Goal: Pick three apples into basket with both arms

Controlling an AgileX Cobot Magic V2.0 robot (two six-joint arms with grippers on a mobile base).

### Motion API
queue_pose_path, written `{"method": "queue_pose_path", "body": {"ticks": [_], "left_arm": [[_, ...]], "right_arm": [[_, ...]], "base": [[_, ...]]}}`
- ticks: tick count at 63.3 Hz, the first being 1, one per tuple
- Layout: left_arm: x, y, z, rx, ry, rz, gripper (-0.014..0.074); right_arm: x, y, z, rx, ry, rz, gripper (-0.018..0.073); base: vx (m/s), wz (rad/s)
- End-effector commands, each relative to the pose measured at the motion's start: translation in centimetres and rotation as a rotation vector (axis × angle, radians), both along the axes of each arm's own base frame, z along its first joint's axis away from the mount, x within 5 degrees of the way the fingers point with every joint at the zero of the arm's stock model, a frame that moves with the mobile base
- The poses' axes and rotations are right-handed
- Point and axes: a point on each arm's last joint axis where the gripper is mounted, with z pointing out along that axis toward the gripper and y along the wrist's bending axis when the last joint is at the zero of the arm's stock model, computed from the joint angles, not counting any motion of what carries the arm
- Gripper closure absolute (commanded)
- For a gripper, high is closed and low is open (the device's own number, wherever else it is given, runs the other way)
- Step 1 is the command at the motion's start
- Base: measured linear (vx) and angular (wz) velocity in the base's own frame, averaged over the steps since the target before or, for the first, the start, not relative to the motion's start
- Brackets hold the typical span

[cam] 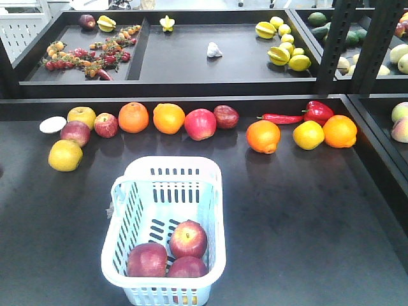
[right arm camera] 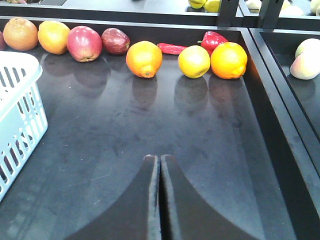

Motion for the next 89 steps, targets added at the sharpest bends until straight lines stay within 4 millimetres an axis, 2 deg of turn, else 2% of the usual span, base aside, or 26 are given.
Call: {"method": "queue_pose_path", "body": {"ticks": [1, 20, 25, 33, 42, 45, 57, 89], "left_arm": [[-0.1, 0.0, 0.3, -0.019, -0.075, -0.005, 0.0602], [-0.1, 0.0, 0.3, -0.019, -0.075, -0.005, 0.0602], [-0.1, 0.0, 0.3, -0.019, -0.075, -0.005, 0.0602], [-0.1, 0.0, 0.3, -0.019, -0.075, -0.005, 0.0602], [-0.1, 0.0, 0.3, -0.019, -0.075, -0.005, 0.0602], [-0.1, 0.0, 0.3, -0.019, -0.075, -0.005, 0.0602], [-0.1, 0.0, 0.3, -0.019, -0.075, -0.005, 0.0602], [-0.1, 0.0, 0.3, -0.019, -0.075, -0.005, 0.0602]], "right_arm": [[0.3, 0.0, 1.4, 0.001, -0.088, 0.0, 0.0568], [0.3, 0.0, 1.4, 0.002, -0.092, 0.001, 0.0568], [0.0, 0.0, 0.9, 0.004, -0.105, 0.0, 0.0568], [-0.3, 0.1, -1.0, 0.013, -0.201, 0.014, 0.0568], [-0.6, 0.2, -4.1, 0.025, -0.309, 0.034, 0.0568], [-0.8, 0.2, -4.4, 0.03, -0.301, 0.027, 0.0568], [-1.3, -0.3, -4.4, 0.031, -0.324, -0.055, 0.0568], [-1.3, -0.3, -4.3, 0.036, -0.337, -0.057, 0.0568]], "base": [[0.0, 0.0], [0.0, 0.0], [0.0, 0.0], [0.0, 0.0], [0.0, 0.0], [0.0, 0.0], [0.0, 0.0], [0.0, 0.0]]}}
